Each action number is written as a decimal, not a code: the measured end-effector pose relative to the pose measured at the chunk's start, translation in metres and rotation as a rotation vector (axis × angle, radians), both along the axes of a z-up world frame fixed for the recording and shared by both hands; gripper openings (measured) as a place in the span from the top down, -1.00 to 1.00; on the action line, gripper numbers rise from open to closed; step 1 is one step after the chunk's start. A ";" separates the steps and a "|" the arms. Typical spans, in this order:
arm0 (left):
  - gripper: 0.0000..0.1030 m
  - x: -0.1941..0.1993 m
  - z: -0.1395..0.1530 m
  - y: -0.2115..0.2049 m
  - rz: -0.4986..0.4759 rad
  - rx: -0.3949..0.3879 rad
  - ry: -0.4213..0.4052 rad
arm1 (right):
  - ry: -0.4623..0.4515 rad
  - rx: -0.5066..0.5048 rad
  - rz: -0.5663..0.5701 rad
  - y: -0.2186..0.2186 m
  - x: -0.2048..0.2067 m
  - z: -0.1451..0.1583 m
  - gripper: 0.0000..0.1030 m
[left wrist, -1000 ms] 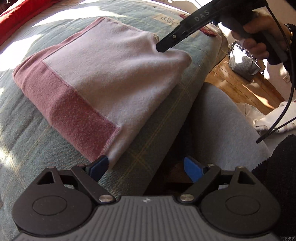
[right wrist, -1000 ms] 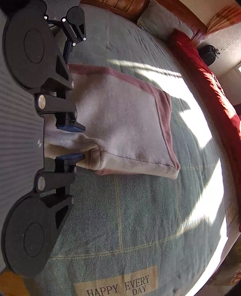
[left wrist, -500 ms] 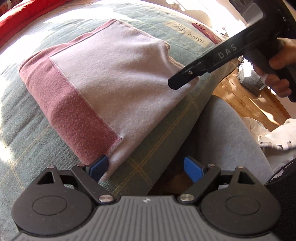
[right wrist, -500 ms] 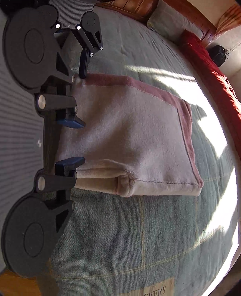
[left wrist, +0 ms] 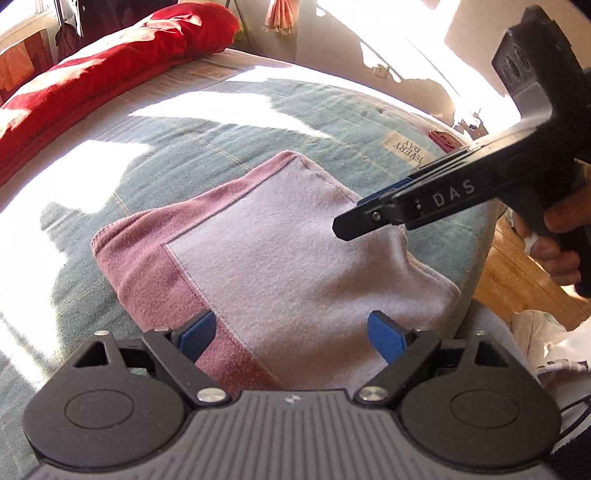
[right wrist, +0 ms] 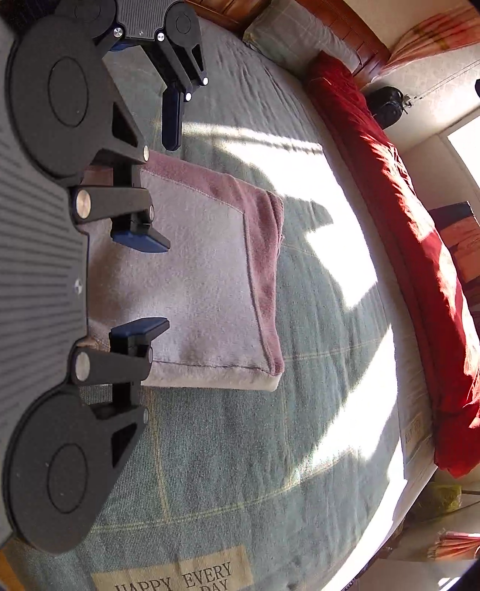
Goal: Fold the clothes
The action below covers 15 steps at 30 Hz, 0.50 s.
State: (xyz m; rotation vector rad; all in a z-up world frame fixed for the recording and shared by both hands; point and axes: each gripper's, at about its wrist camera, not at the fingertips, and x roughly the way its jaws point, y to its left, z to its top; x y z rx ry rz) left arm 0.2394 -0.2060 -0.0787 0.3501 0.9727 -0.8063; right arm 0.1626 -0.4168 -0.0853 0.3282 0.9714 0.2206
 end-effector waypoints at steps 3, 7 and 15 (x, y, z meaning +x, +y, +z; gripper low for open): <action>-0.72 0.012 -0.021 0.000 0.031 -0.003 0.075 | 0.048 -0.011 -0.012 0.001 0.004 -0.023 0.14; -0.81 0.013 -0.031 0.004 0.035 -0.030 0.084 | 0.039 0.005 -0.014 0.000 0.002 -0.036 0.15; -0.93 0.022 -0.036 0.001 0.065 -0.040 0.111 | 0.026 0.038 -0.032 -0.002 0.002 -0.040 0.15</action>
